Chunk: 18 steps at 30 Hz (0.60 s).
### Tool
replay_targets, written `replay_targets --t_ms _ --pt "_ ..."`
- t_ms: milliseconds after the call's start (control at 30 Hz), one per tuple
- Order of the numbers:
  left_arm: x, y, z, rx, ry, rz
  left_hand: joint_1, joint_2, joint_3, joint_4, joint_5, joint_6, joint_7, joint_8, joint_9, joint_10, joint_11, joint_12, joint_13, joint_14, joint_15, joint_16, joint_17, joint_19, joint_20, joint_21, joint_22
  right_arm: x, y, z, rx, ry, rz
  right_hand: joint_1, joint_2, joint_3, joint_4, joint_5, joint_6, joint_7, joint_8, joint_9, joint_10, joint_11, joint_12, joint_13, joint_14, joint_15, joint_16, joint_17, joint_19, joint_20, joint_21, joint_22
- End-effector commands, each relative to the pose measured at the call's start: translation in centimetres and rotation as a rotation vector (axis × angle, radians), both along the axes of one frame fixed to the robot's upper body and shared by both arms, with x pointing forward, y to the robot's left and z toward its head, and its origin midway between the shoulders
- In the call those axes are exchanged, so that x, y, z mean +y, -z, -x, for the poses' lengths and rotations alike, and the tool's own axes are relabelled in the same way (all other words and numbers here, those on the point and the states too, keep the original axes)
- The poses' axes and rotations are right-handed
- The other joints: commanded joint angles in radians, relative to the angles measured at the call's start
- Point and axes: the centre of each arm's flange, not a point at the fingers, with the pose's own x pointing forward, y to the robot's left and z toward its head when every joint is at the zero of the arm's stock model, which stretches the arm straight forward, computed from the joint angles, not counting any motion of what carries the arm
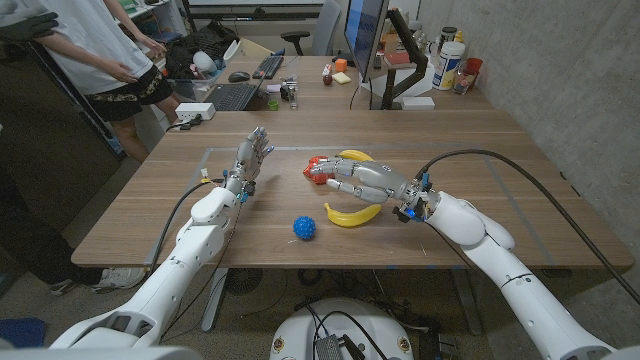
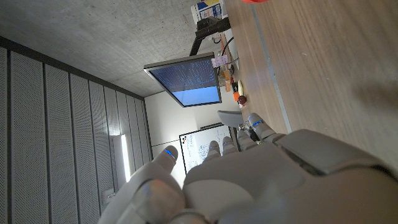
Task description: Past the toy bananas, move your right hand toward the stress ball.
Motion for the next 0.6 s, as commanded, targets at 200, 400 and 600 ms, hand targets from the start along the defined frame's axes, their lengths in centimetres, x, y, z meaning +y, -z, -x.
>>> replay_targets --t_ms 200,400,600 --pt "0.23 0.17 0.06 0.002 -0.004 0.001 -0.002 0.119 -0.005 -0.002 0.004 -0.002 -0.003 -0.001 0.004 -0.041 0.003 0.003 0.006 -0.054 -0.009 0.004 0.002 -0.060 -0.031 -0.002 0.001 0.63 0.46 -0.12 0.006 0.011 0.034 0.010 0.037 -0.001 -0.004 -0.003 -0.011 -0.003 -0.001 0.006 -0.015 0.000 -0.006 0.003 -0.016 -0.035 -0.005 0.005 -0.011 -0.071 -0.007 0.004" --pt "0.25 0.21 0.15 0.001 -0.005 0.002 -0.002 0.119 -0.005 -0.002 0.004 -0.002 -0.004 -0.001 0.004 -0.041 0.004 0.004 0.006 -0.054 -0.008 0.004 0.002 -0.059 -0.032 -0.002 0.002 0.85 0.77 -0.02 0.004 0.006 0.049 0.012 0.039 -0.002 -0.004 -0.004 -0.012 -0.003 0.000 0.006 -0.015 -0.001 -0.005 0.003 -0.015 -0.036 -0.003 0.005 -0.011 -0.071 -0.007 0.004" --pt "0.15 0.18 0.24 0.000 -0.004 0.000 -0.002 0.119 -0.005 -0.002 0.004 -0.001 -0.003 -0.001 0.004 -0.040 0.004 0.004 0.006 -0.054 -0.008 0.004 0.002 -0.059 -0.032 -0.003 0.002 0.94 1.00 0.02 0.004 0.007 0.056 0.016 0.042 0.000 -0.007 -0.005 -0.013 -0.001 0.002 0.006 -0.016 -0.001 -0.005 0.003 -0.014 -0.038 -0.002 0.005 -0.009 -0.071 -0.007 0.004"
